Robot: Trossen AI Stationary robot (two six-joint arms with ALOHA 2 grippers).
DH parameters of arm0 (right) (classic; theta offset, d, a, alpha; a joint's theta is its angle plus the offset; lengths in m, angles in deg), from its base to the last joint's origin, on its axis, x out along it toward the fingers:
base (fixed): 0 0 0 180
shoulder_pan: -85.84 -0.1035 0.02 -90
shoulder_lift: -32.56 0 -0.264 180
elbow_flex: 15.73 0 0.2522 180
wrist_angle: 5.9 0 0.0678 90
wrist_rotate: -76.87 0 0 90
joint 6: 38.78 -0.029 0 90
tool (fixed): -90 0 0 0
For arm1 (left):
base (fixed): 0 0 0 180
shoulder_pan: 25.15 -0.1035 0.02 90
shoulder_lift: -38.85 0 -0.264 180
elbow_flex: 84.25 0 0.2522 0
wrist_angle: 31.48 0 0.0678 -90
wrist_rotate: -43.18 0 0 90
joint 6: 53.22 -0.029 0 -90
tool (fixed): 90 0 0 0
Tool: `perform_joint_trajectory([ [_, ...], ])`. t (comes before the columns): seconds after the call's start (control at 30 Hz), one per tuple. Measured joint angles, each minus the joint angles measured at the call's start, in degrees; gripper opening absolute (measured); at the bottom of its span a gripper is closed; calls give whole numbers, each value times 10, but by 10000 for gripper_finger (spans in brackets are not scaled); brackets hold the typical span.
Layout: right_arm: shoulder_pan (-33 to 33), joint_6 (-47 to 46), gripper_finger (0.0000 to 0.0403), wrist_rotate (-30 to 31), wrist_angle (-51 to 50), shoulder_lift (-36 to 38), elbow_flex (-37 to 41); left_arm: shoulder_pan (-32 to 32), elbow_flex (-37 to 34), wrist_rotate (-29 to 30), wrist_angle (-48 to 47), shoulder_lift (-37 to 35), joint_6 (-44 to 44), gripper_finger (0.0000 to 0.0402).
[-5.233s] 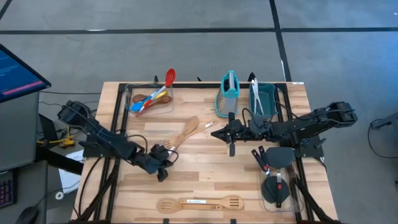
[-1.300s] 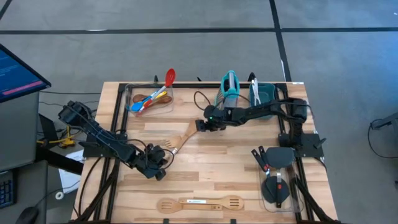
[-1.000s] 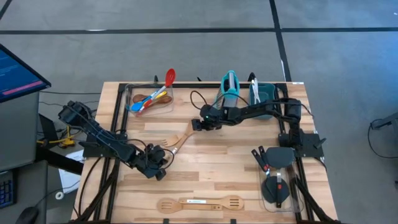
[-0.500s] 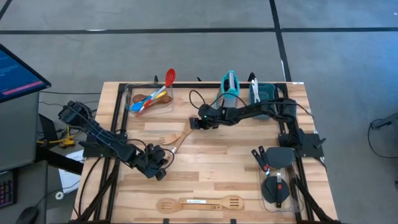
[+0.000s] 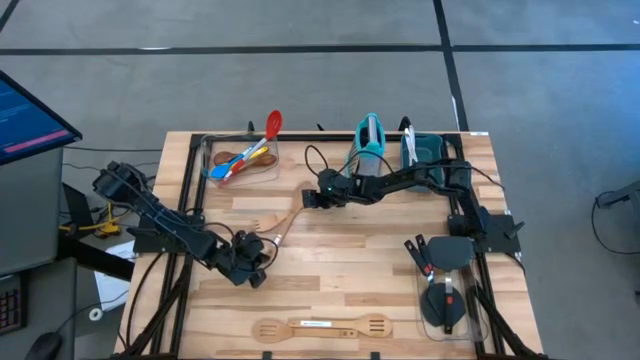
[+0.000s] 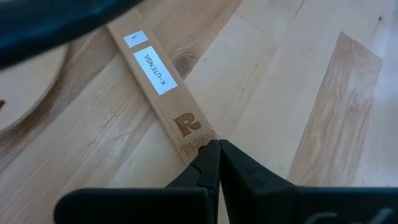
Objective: Pick & Place Kitchen Items
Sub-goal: Put the wooden spoon into the left transparent bin
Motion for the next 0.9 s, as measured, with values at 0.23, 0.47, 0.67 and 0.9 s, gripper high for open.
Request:
perform_joint_trajectory([
  [0.23, 0, 10, 6, 0, 6, 0, 0, 0, -3, -1, 9, 0, -1, 1],
  [0.47, -1, 9, 34, -28, 1, 6, 0, 1, -3, -4, 10, 1, -2, 1],
  [0.67, -12, 47, 22, -92, 9, 33, 1, 10, -3, -4, 13, 1, -2, 1],
  [0.9, -42, 205, 5, -152, 5, 90, -11, 26, -3, -9, 16, 2, -2, 1],
])
